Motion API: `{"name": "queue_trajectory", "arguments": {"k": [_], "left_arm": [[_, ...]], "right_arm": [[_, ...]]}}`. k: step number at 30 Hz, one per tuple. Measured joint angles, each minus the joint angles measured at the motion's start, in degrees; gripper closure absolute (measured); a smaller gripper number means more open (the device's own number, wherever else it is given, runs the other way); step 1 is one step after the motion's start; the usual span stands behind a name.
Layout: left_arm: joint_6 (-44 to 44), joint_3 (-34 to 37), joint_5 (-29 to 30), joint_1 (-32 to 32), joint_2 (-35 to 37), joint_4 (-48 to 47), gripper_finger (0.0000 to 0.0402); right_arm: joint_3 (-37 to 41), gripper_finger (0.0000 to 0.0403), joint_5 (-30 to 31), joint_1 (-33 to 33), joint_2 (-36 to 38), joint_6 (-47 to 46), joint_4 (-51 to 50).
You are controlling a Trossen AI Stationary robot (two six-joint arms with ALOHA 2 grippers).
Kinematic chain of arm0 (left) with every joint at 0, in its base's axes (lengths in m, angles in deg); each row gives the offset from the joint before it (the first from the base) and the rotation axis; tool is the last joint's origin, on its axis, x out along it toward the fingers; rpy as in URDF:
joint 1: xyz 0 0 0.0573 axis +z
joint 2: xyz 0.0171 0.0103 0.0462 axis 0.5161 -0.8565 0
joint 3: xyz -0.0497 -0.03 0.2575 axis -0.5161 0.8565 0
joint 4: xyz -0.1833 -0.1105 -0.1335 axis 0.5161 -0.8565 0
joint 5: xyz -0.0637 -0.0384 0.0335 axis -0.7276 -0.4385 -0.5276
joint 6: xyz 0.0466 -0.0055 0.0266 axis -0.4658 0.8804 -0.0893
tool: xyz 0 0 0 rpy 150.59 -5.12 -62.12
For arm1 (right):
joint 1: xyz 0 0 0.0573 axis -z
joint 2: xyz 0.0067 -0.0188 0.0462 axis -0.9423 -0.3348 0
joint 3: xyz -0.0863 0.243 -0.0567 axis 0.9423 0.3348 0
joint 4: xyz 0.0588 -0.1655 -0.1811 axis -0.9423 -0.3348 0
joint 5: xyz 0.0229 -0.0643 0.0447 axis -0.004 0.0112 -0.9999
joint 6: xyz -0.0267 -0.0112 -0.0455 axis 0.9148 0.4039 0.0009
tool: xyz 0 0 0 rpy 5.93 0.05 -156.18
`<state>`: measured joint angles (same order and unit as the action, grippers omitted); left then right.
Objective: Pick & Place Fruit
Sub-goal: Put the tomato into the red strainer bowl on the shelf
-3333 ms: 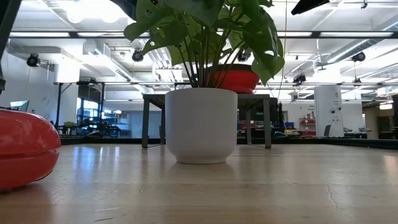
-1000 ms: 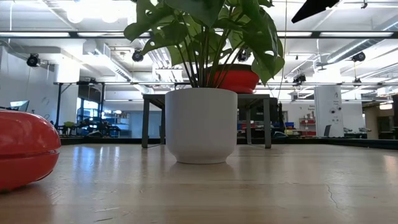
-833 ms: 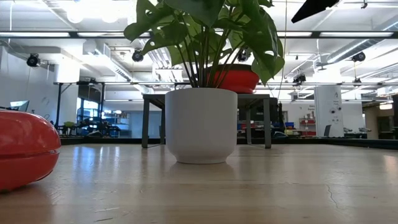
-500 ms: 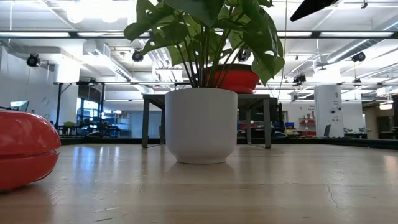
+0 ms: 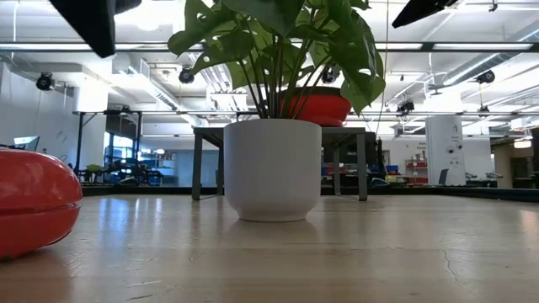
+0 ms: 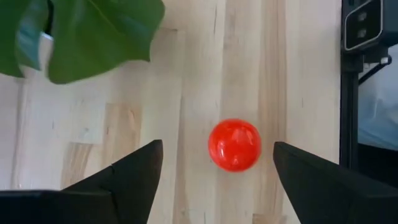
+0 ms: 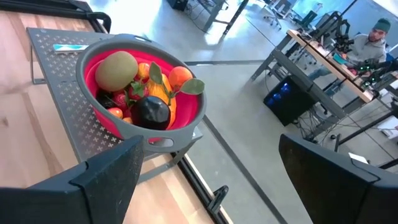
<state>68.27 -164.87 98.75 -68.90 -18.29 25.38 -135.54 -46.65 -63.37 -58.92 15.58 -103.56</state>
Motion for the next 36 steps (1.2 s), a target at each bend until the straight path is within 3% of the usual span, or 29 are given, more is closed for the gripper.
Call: {"name": "queue_trajectory", "arguments": {"k": [9,16,36], "left_arm": [[2.3,0.0,-0.6,-0.22,-4.59,1.52,0.0089],[3.59,0.0,-7.06,-0.52,-8.3,3.96,0.0089],[0.95,3.4,-7.3,-0.58,-12.05,10.23,0.009]], "right_arm": [[0.04,0.0035,0.0,0.0,-0.02,-0.06,-0.07],[0.04,0.0035,0.0,-0.02,-0.02,-0.44,-0.15],[0.1,0.0035,-0.02,-0.02,-0.04,-1.07,-0.17]]}}
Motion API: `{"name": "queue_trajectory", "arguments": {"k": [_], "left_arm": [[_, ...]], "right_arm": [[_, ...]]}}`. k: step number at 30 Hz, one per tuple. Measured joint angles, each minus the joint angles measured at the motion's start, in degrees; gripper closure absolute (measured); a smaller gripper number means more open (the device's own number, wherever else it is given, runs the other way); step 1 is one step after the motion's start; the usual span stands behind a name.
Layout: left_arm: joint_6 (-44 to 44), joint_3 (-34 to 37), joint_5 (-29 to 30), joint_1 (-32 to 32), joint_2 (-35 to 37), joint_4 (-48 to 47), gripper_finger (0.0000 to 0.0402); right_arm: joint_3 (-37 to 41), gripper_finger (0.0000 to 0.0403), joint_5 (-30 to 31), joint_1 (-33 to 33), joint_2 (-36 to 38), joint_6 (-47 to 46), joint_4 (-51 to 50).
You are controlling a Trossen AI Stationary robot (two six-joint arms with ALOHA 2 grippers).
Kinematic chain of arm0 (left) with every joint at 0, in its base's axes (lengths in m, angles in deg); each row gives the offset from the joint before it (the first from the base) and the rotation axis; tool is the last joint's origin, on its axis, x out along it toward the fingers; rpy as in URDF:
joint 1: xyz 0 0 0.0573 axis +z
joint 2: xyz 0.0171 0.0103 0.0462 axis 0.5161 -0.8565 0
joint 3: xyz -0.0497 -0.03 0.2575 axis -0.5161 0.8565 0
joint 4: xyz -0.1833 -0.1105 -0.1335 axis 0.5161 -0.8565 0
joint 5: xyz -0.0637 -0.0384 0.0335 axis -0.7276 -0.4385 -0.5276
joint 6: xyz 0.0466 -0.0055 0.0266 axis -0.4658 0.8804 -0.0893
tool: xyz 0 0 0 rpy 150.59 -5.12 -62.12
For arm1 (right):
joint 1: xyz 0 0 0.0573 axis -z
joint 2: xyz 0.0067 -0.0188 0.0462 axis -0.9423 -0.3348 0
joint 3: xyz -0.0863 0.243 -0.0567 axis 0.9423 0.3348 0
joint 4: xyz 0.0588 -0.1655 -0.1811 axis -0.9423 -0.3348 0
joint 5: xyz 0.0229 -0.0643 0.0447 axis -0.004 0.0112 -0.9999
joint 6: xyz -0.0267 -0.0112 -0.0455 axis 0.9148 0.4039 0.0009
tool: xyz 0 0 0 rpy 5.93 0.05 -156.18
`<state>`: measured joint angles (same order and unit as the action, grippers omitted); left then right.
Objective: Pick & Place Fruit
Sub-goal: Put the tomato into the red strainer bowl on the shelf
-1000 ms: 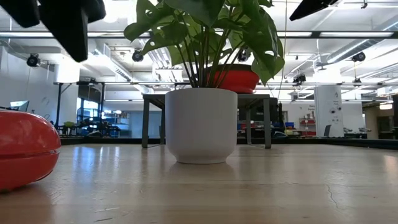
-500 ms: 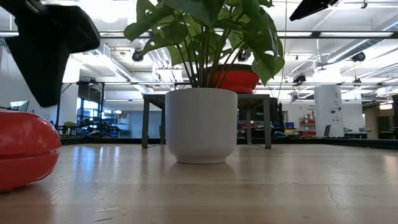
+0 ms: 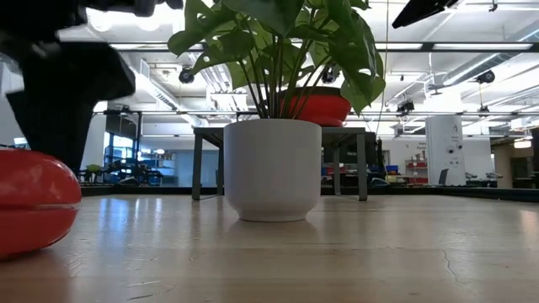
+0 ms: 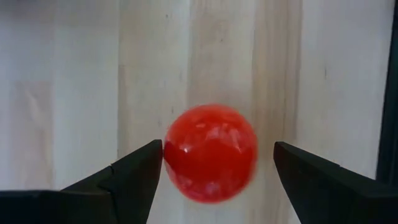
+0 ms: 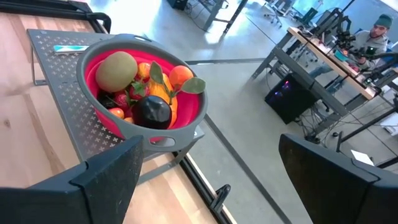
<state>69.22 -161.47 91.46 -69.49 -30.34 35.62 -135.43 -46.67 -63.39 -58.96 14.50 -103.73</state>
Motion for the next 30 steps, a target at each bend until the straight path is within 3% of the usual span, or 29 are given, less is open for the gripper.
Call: {"name": "queue_trajectory", "arguments": {"k": [11,30], "left_arm": [[-0.19,7.37,0.0,0.09,0.0,6.31,0.009],[-2.03,7.79,0.0,0.17,0.04,10.81,0.009]], "right_arm": [[0.39,0.0035,0.0,0.02,0.01,0.0,0.04],[0.97,0.0035,0.0,0.02,0.04,0.19,0.02]]}}
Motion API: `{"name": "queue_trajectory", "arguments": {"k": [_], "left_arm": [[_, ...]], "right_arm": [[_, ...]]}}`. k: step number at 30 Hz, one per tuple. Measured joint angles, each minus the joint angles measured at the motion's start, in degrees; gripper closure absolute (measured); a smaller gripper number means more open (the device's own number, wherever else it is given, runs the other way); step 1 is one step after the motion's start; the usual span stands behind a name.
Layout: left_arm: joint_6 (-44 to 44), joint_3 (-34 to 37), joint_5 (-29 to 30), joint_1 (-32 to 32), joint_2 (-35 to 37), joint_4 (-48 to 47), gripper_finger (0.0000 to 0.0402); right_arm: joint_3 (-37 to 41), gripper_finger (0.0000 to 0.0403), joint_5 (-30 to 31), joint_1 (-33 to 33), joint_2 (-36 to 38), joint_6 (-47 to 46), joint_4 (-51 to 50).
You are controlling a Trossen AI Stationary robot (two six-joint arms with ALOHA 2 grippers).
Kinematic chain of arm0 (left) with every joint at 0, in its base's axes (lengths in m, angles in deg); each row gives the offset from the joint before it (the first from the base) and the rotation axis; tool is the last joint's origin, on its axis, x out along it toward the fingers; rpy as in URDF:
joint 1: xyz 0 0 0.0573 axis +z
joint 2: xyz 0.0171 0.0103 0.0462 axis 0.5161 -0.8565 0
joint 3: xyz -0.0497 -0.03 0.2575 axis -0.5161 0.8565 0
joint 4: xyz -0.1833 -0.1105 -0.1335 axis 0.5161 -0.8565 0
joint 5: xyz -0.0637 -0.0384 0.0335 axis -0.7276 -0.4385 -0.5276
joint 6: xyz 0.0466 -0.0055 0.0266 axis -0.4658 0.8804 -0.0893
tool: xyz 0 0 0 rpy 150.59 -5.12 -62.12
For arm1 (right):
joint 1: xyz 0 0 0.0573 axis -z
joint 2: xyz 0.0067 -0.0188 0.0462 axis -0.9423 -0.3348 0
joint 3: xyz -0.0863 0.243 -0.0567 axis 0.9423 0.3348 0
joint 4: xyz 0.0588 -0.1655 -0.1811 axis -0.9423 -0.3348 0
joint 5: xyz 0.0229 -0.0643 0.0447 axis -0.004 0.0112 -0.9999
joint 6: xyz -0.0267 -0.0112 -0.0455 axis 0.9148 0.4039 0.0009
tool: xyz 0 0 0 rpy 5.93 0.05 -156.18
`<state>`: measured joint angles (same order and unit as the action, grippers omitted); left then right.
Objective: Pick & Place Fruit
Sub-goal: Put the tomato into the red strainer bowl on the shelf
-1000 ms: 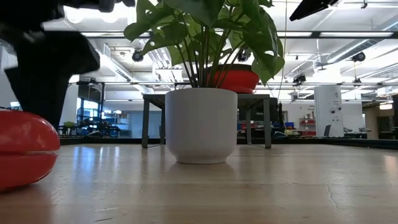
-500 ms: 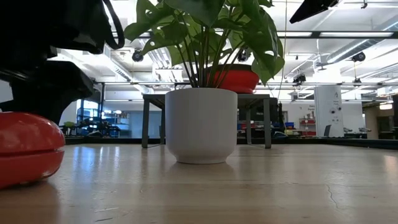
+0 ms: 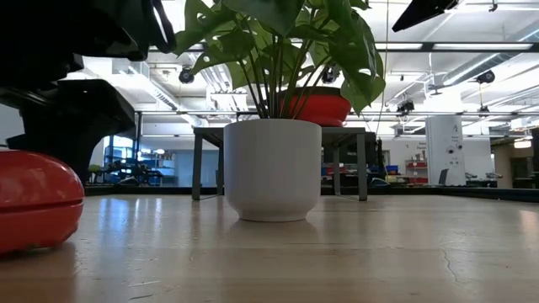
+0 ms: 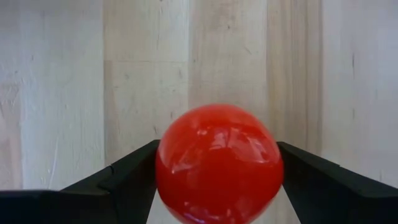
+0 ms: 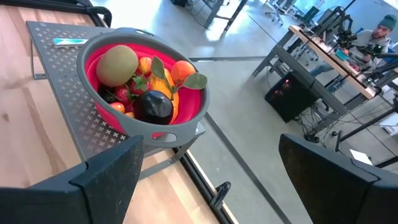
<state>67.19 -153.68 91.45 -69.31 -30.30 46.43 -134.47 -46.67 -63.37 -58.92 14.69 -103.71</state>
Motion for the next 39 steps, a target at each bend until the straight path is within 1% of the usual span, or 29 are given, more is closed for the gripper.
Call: {"name": "queue_trajectory", "arguments": {"k": [5,12,14,17,20,26,30,33,39], "left_arm": [[-0.47,0.1,0.0,0.11,0.0,-0.04,0.0098],[-0.87,0.13,0.0,0.48,0.0,-0.04,0.0142],[-0.67,0.06,-1.13,0.75,0.04,-0.43,0.0143],[1.2,-0.17,-3.99,1.16,0.89,-4.33,0.0137],[3.39,-0.33,-5.38,1.22,3.04,-8.46,0.0132],[7.25,-0.33,-4.77,1.18,10.55,-14.83,0.0134],[7.94,-0.1,0.74,1.18,16.68,-17.14,0.0134],[7.49,0.37,6.87,1.07,21.02,-17.37,0.0135],[5.15,3.53,20.55,1.07,30.09,-15.74,0.0135]], "right_arm": [[0.0,0.0035,0.0,0.0,0.0,-0.01,0.0],[0.0,0.0035,0.0,0.0,0.0,-0.1,0.0],[0.0,0.0035,0.0,0.0,0.0,-0.01,0.0],[0.0,0.0035,0.0,0.0,-0.01,-0.07,0.0],[0.0,0.0035,-0.02,-0.01,-0.03,-0.06,0.0],[0.0,0.0035,-0.37,-0.04,-0.21,-0.18,0.25],[0.0,0.0035,-0.51,-0.04,-0.62,-1.62,1.55],[0.0,0.0035,-0.77,-0.07,-1.29,-3.51,3.51],[0.0,0.0035,-7.44,-0.64,-4.29,-0.64,3.99]]}}
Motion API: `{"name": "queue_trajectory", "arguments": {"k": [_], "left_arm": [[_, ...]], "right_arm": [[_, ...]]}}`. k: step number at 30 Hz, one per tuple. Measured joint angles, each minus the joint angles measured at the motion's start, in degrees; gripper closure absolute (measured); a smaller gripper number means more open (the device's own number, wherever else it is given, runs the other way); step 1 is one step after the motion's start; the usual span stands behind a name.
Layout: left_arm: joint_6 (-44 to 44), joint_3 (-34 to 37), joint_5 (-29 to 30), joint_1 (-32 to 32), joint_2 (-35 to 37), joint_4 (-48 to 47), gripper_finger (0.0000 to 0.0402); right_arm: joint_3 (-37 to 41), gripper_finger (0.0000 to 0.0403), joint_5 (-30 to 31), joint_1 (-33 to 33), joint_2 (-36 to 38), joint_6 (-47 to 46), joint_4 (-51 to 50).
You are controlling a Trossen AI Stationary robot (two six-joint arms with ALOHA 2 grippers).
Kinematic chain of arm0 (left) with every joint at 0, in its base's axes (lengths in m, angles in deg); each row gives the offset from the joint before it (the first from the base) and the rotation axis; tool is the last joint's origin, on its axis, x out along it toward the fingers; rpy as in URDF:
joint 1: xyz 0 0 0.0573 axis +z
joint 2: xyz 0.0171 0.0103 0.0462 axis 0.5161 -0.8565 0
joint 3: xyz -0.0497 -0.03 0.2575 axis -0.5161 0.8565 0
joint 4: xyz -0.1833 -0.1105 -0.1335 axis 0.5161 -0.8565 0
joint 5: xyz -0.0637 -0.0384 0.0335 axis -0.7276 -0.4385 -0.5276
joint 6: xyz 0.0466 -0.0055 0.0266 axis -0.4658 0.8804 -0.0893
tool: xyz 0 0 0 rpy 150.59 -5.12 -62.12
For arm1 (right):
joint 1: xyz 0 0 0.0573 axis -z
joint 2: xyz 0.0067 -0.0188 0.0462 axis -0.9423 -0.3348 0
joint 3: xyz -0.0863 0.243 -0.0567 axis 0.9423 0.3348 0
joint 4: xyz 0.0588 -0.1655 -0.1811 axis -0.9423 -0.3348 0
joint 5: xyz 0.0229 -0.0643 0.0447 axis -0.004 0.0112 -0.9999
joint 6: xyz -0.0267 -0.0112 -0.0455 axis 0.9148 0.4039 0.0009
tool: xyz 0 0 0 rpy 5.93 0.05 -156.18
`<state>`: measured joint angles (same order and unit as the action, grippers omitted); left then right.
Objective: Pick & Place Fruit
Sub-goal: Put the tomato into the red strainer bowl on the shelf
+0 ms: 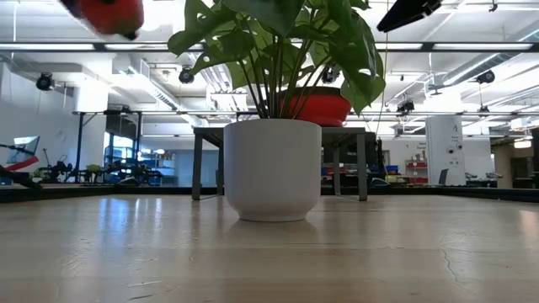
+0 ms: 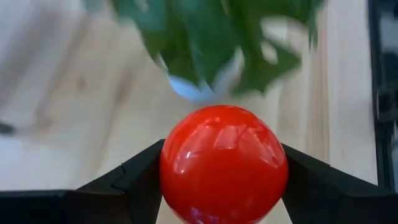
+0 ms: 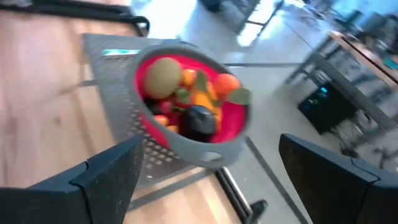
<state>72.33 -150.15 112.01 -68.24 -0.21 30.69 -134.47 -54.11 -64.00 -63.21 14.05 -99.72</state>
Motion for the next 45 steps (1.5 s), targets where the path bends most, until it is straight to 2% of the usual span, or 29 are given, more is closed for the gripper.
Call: {"name": "queue_trajectory", "arguments": {"k": [6,11,14,18,22,25,29,34,40,45], "left_arm": [[-6.17,5.52,9.58,0.04,8.27,12.36,0.0134],[-14.55,12.67,11.77,0.79,13.97,28.82,0.0133],[-20.07,17.46,11.92,2.02,16.43,38.97,0.0132],[-28.84,23.53,10.75,4.8,18.52,57.25,0.0132],[-33.48,28.31,2.56,10.02,18.84,73.7,0.0132],[-32.71,29.87,-6.41,15.67,18.16,79.44,0.0131],[-29.25,29.95,-16.47,22.91,15.38,83.03,0.0131],[-28.24,27.67,-25.94,28.84,10.03,88.44,0.0131],[-26.12,21.73,-31.63,32.67,2.62,88.51,0.0131],[-25.01,15.26,-37.17,33.42,-3.76,88.54,0.0131]], "right_arm": [[0.0,0.0035,-2.03,-4.59,-4.88,4.14,3.7],[0.0,0.0035,-0.69,-11.81,-9.36,7.24,8.44],[0.0,0.0035,4.99,-17.41,-12.0,7.83,10.6],[0.0,0.0035,15.53,-25.6,-15.96,8.23,12.61],[0.0,0.0035,24.8,-32.07,-19.98,7.27,17.57],[0.0,0.0035,26.95,-35.01,-22.7,9.86,22.92],[0.0,0.0035,27.0,-37.12,-26.01,16.35,30.24],[0.0,0.0035,26.94,-37.83,-28.71,21.48,36.05],[-1.74,0.0035,27.03,-38.0,-30.03,21.96,36.9],[-2.82,0.0035,26.87,-38.36,-30.31,23.87,37.31]]}}
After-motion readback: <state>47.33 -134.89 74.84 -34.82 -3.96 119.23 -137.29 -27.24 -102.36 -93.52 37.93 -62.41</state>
